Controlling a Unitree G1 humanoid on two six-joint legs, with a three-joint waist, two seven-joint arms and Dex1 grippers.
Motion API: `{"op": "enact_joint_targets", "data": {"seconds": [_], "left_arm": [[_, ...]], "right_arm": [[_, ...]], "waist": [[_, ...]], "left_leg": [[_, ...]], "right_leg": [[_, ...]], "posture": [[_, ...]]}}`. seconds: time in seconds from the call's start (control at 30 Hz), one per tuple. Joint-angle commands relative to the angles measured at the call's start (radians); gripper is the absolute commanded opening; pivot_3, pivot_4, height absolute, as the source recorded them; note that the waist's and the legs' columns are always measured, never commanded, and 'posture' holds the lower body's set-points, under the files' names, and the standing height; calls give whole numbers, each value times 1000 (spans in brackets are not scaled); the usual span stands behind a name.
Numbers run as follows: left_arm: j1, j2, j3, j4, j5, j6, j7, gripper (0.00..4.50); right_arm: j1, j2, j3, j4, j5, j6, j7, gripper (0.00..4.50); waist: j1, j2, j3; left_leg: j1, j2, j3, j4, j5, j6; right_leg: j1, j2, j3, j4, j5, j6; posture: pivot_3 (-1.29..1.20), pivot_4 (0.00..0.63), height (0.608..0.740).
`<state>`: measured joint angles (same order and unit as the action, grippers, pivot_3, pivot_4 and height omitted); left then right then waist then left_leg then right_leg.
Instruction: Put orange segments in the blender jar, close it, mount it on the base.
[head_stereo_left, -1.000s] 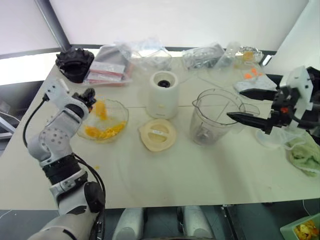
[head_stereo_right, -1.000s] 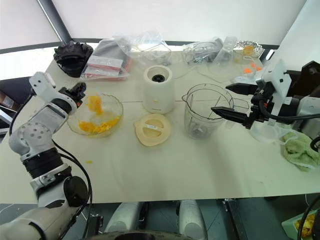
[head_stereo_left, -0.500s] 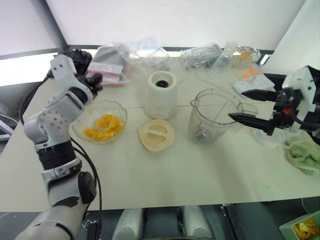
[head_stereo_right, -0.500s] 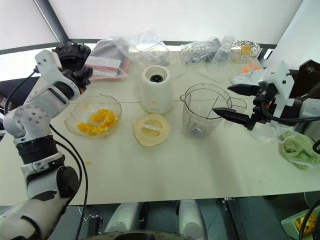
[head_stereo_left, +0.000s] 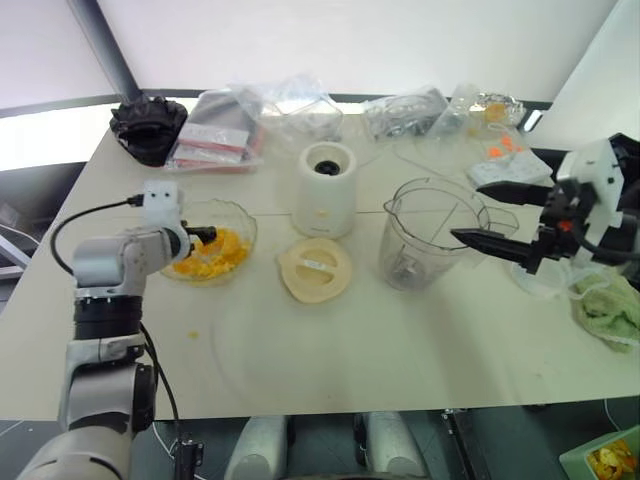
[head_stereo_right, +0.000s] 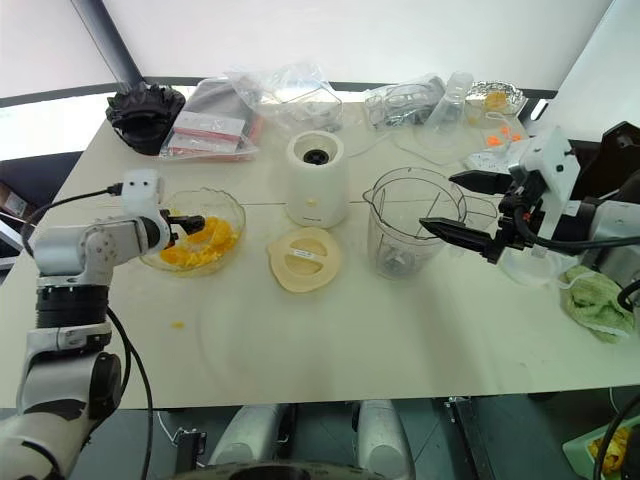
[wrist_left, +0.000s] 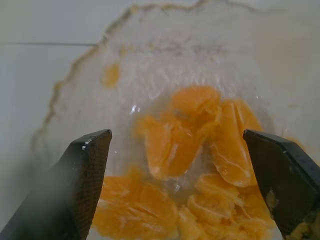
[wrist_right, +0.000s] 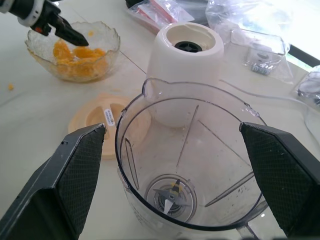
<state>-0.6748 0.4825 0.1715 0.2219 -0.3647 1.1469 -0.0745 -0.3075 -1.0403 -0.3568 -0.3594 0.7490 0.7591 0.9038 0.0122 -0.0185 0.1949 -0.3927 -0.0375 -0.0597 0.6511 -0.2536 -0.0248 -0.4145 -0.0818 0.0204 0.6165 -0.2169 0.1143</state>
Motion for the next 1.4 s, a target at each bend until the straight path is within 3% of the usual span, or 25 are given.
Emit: {"op": "enact_joint_targets", "data": {"seconds": [0.03,0.7,1.4], "left_arm": [[-33,-17,-12,61,37,-50,-17,4465],[-160,-90,-46,481,169,-323,-114,4465],[-86,-81,-57,334,189,-221,-171,4465]], "right_arm": [[-33,-7,-3,-5,4,-5,5,4500],[-53,-15,1,-17,-2,12,-2,4500],[-72,-2,25,-3,-22,1,2,4500]], "waist": [[0,0,0],[1,0,0],[0,0,0]], "left_leg": [[0,0,0,0,0,0],[0,0,0,0,0,0],[0,0,-1,0,0,0]], "right_leg": [[0,0,0,0,0,0],[0,-1,0,0,0,0],[0,-1,0,0,0,0]], "posture": [[0,150,740],[0,150,740],[0,150,740]]}}
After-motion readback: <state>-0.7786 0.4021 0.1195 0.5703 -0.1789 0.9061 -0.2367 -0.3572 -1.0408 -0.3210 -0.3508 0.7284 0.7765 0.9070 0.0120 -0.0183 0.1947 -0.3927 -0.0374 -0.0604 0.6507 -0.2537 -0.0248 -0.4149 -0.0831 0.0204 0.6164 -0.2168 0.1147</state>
